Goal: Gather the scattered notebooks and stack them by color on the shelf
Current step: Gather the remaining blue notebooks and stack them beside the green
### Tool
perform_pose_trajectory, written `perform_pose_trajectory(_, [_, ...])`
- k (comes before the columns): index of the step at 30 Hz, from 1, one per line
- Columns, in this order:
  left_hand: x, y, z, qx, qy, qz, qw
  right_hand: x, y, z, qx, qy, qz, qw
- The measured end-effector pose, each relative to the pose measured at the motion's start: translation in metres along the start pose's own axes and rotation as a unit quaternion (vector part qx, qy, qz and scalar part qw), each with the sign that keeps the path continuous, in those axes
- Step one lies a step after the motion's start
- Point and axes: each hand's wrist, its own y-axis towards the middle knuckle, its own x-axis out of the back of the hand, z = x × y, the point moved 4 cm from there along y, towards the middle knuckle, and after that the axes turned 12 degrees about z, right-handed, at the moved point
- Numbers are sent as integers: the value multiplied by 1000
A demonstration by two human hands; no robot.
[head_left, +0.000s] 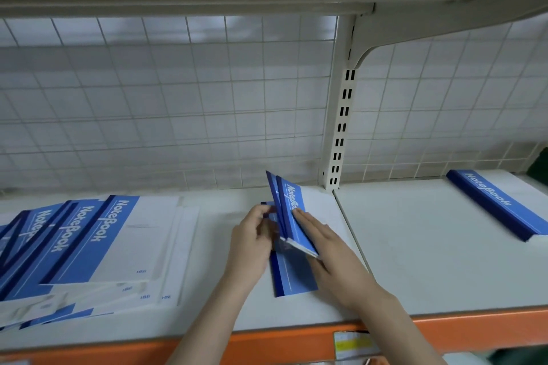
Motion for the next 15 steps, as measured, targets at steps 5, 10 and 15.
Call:
perform_pose_trajectory(5, [-8,-5,13,61,461,23,885,11,-7,-4,14,151,-80,985])
perform_pose_trajectory(10, [-5,0,12,47,147,28,988,6,-6,-5,18,183,-48,982])
perform_pose_trajectory(15, [-6,-2,11,121,-146,25,982,6,-6,-5,25,194,-38,980])
